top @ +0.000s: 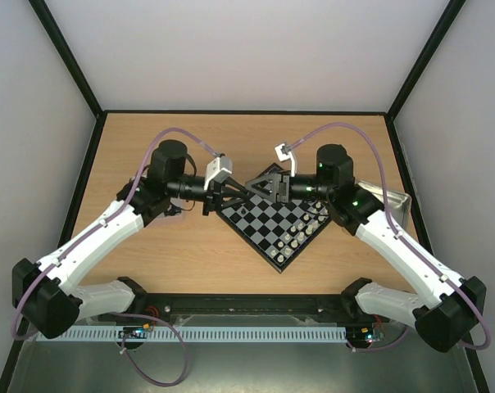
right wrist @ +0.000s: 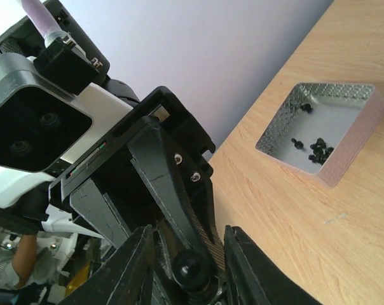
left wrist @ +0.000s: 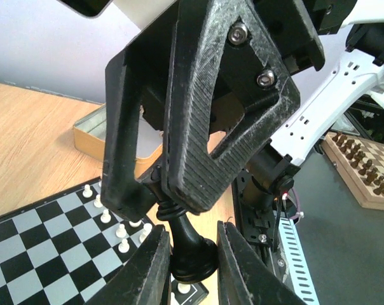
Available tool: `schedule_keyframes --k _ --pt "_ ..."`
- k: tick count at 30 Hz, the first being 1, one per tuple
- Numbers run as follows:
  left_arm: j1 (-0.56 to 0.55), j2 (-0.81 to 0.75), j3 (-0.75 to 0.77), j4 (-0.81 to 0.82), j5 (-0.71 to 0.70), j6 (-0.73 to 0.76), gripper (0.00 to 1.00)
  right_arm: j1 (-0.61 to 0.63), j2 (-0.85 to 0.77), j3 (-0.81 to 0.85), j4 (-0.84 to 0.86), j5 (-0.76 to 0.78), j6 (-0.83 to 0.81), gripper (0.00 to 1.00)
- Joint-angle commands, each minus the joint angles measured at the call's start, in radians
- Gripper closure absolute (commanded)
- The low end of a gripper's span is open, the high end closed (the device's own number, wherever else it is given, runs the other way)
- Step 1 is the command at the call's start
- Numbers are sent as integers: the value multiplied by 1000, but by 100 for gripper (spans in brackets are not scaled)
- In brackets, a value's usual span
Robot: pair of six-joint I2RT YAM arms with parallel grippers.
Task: Set up the chess pieces on the board
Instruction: Place the chess piece on the chessboard.
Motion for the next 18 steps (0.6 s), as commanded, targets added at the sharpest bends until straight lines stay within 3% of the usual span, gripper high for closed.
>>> schedule_keyframes --k 1,8,11,15,18 --pt "0 25 43 -38 15 52 88 -2 15 22 -23 -41 -24 73" --pt "-1 33 45 -41 -5 45 86 -3 43 32 -53 10 -61 97" --pt "0 32 44 -35 -33 24 79 -3 40 30 -71 62 -76 98" --pt "0 28 34 -8 -129 -36 52 -3 24 26 -97 220 -112 98" --pt "0 23 61 20 -350 -173 28 -2 18 10 -111 420 -152 98"
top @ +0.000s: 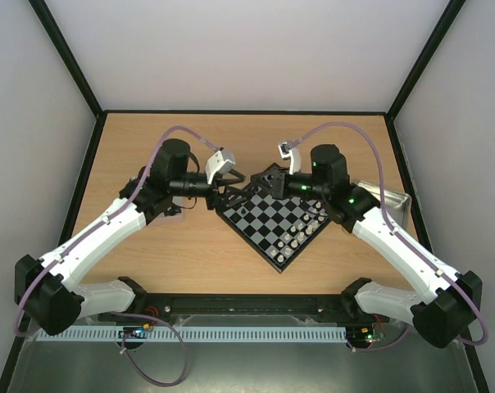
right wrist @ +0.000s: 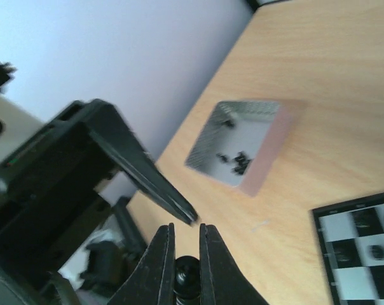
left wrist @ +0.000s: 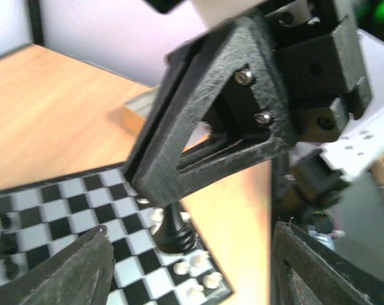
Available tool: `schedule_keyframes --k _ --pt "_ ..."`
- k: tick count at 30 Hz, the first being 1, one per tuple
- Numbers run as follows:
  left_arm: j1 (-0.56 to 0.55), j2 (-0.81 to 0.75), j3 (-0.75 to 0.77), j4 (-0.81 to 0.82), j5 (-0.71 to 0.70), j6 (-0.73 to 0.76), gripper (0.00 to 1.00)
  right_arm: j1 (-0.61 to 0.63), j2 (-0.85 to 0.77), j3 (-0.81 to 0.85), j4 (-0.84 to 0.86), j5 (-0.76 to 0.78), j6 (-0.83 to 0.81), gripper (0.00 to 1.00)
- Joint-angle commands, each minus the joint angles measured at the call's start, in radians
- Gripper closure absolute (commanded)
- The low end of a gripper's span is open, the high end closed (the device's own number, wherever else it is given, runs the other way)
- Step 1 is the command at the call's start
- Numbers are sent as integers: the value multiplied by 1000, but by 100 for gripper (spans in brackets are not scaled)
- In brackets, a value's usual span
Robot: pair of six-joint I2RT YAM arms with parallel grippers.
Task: Set up the chess pieces on the board
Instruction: Place the chess piece on the chessboard.
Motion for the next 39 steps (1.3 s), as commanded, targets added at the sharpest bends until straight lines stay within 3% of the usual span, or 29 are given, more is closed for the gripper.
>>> schedule_keyframes --k 1,5,9,12,17,23,39 --pt "0 -12 53 58 -289 -174 25 -1 -15 -4 -32 329 -76 98" --pt "0 -66 66 -25 -620 -274 14 1 15 -70 69 541 -123 98" --pt "1 -158 22 -136 -977 -394 9 20 67 -121 187 688 -178 98" --pt "2 -257 -34 -191 -1109 -450 6 57 122 -146 261 766 -215 98" --pt "4 -472 -184 -163 -1136 -478 2 134 265 -151 346 850 -264 98" --pt "4 -645 -316 -186 -1089 -479 1 156 401 -152 441 824 -272 98" --pt "4 -653 -332 -192 -1058 -493 1 157 619 -88 489 830 -254 98"
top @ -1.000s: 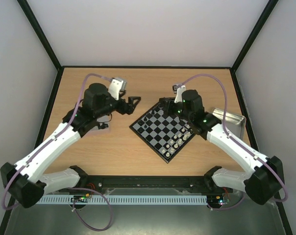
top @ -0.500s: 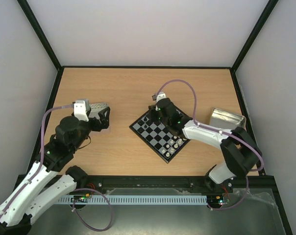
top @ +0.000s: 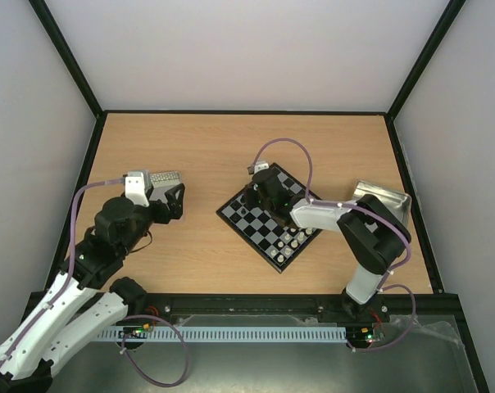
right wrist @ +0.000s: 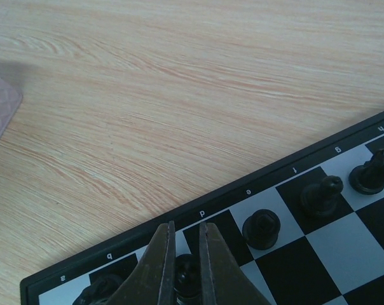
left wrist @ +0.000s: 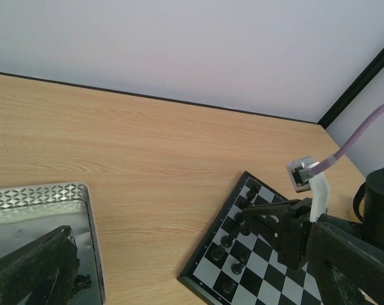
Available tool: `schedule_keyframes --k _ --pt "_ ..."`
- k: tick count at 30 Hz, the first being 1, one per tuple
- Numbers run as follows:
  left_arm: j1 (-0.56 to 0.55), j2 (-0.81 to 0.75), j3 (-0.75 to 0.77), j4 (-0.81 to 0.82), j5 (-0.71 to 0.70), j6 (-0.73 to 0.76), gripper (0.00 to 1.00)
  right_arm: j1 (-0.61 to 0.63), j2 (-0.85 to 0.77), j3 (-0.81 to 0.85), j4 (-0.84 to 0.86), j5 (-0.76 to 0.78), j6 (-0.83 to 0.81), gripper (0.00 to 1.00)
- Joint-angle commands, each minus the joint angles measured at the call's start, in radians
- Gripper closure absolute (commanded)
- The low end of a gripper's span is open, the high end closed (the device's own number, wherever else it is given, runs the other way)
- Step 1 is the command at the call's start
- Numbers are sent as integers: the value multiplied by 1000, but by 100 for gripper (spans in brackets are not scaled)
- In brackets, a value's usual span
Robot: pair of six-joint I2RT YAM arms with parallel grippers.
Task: Set up the chess pieces on the board
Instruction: Place the chess piece on the chessboard.
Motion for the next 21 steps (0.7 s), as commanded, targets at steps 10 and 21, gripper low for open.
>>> schedule_keyframes --k 10,21 --pt "1 39 4 16 9 0 1 5 90 67 55 59 -14 96" --pt "1 54 4 14 11 0 1 5 121 79 49 87 -35 91"
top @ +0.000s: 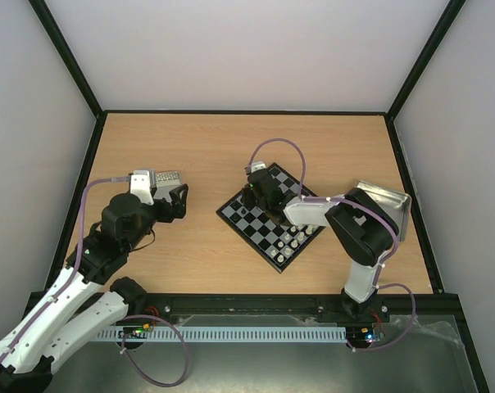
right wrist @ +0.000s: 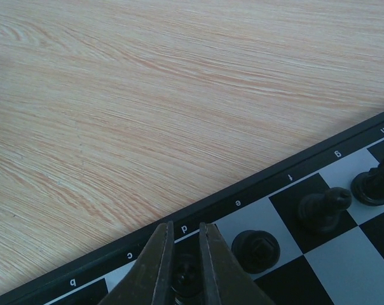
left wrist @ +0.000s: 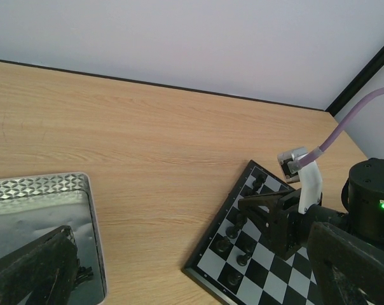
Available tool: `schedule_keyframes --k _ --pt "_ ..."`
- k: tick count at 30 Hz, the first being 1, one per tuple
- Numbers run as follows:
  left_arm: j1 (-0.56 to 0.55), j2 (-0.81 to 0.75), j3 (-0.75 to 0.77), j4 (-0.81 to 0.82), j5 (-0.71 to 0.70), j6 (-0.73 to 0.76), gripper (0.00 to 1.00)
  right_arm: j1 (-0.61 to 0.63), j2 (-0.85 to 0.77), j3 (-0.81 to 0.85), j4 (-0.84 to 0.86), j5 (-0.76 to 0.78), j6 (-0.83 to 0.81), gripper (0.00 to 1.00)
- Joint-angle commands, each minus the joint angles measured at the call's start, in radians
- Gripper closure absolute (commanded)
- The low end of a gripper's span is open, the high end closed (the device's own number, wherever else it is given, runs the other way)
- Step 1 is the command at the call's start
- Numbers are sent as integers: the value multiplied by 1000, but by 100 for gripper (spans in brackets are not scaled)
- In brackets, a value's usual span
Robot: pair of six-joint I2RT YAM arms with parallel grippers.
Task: Set up the chess pieces on the board
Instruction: Place the chess piece on the chessboard.
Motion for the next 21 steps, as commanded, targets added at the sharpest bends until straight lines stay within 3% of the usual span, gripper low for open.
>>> schedule_keyframes --k 1,8,18,21 --pt "1 4 4 15 3 0 1 4 15 34 24 34 -19 90" --pt "1 10 5 12 5 1 1 5 3 46 10 25 -9 78" --pt "1 16 8 9 -1 1 1 4 -90 59 -54 4 40 77" --pt "1 38 11 0 -8 4 1 4 -161 65 -98 15 87 72"
